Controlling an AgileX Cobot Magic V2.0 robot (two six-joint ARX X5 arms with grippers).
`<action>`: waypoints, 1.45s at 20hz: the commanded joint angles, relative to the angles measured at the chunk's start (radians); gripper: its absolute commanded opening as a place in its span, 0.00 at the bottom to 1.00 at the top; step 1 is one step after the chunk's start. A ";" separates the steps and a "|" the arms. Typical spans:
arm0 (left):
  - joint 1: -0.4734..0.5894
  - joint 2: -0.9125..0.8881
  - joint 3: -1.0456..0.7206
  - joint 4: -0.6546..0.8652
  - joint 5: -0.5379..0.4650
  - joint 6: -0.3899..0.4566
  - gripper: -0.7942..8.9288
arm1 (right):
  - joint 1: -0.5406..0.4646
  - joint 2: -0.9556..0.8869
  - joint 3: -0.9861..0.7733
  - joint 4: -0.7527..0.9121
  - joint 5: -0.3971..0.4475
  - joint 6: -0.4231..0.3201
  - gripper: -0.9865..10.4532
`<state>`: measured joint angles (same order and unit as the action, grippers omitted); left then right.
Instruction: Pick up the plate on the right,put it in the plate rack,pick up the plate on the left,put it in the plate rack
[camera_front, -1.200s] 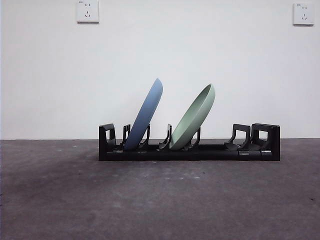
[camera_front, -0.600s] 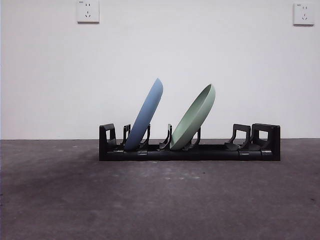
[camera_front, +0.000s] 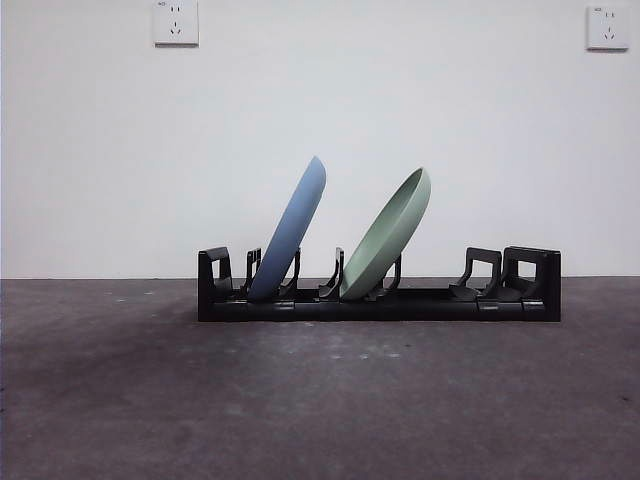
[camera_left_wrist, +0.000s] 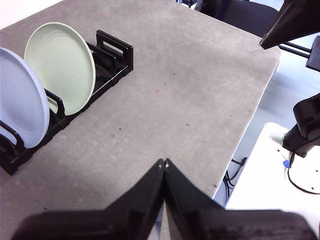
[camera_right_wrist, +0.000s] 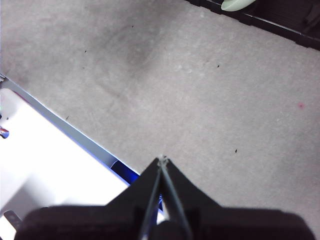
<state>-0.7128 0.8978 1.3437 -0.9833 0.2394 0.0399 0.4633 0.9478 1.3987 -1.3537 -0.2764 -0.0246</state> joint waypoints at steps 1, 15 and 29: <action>-0.002 0.004 0.002 0.005 0.003 -0.003 0.08 | 0.001 0.001 -0.006 -0.023 0.024 0.010 0.09; 0.006 0.008 0.001 0.175 -0.087 0.068 0.08 | 0.001 0.073 -0.004 -0.023 0.200 0.010 0.09; 0.638 -0.468 -0.763 0.822 0.018 0.264 0.08 | 0.001 0.097 -0.003 -0.022 0.206 0.010 0.09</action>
<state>-0.0769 0.4343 0.6159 -0.1638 0.2569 0.2924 0.4633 1.0439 1.3987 -1.3537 -0.0742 -0.0185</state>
